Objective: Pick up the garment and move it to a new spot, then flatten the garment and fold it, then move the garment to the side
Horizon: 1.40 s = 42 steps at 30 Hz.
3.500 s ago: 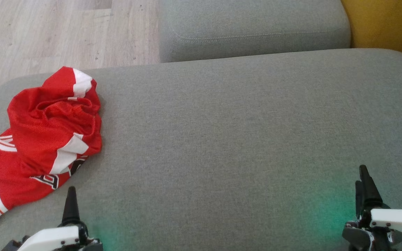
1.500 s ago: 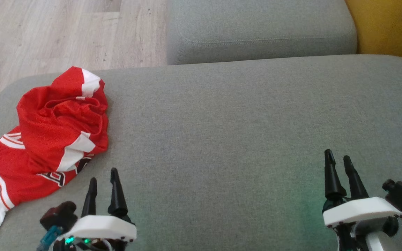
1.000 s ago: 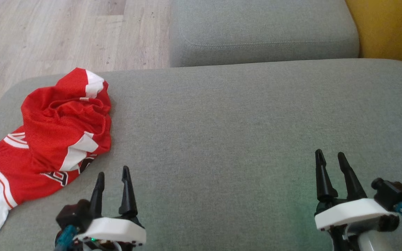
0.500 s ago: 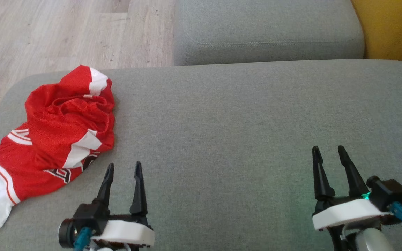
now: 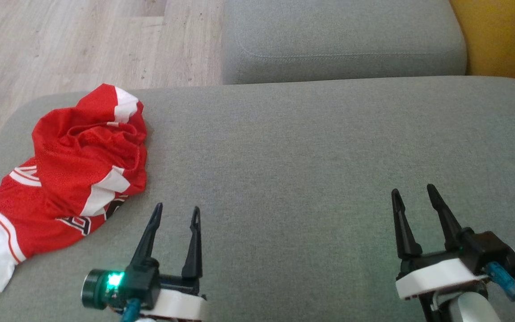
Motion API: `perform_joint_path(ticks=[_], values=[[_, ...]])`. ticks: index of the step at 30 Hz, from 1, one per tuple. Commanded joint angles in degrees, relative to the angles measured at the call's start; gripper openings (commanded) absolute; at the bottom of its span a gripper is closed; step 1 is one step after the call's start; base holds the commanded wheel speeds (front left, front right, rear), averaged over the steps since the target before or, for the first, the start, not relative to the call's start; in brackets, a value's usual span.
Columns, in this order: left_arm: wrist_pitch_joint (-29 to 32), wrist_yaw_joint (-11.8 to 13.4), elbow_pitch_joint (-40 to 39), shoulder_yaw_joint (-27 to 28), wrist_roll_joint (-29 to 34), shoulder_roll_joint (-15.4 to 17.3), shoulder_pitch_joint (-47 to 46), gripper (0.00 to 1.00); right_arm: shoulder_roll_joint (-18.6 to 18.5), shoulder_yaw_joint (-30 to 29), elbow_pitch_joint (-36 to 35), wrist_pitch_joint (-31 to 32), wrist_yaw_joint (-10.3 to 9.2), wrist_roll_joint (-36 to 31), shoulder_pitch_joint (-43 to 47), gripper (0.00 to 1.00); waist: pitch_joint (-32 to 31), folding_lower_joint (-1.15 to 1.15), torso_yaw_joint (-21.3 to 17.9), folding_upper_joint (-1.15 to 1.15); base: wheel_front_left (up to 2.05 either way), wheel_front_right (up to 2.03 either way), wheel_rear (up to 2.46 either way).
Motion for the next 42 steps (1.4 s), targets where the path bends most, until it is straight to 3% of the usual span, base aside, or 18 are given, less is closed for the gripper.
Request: perform_joint_path(ticks=[1,5,28,36,42], values=[[-1.0,0.17,-2.35,0.72,2.43,0.13,-2.9,1.0,-0.49,1.69,-2.49,-1.25,-0.04,-1.67,-0.98,1.0,-0.01,0.0,-0.01,0.0,0.0,0.0,0.0],[-1.53,0.36,-2.5,-0.02,5.48,0.14,-3.1,1.0,-0.5,1.91,-2.96,-1.78,-0.04,-3.52,-0.96,1.0,0.09,0.0,-0.02,0.0,0.0,0.0,0.0],[-1.53,-0.36,-1.76,1.12,3.25,0.09,-3.75,1.0,-0.5,0.58,-2.47,-1.78,-0.04,-3.54,-0.76,1.0,0.74,0.0,1.04,0.0,0.0,0.0,0.0],[-1.53,-0.03,-1.63,1.26,3.17,0.09,-4.26,1.0,-0.5,0.46,-2.25,-1.78,-0.04,-3.49,-0.48,1.0,0.93,0.0,4.43,0.0,0.0,0.0,0.0],[-1.53,0.2,-1.72,1.73,3.73,0.09,-4.8,1.0,-0.5,0.27,-2.25,-1.78,-0.04,-3.34,-0.66,1.0,1.87,0.0,11.29,0.0,0.0,0.0,0.0]])
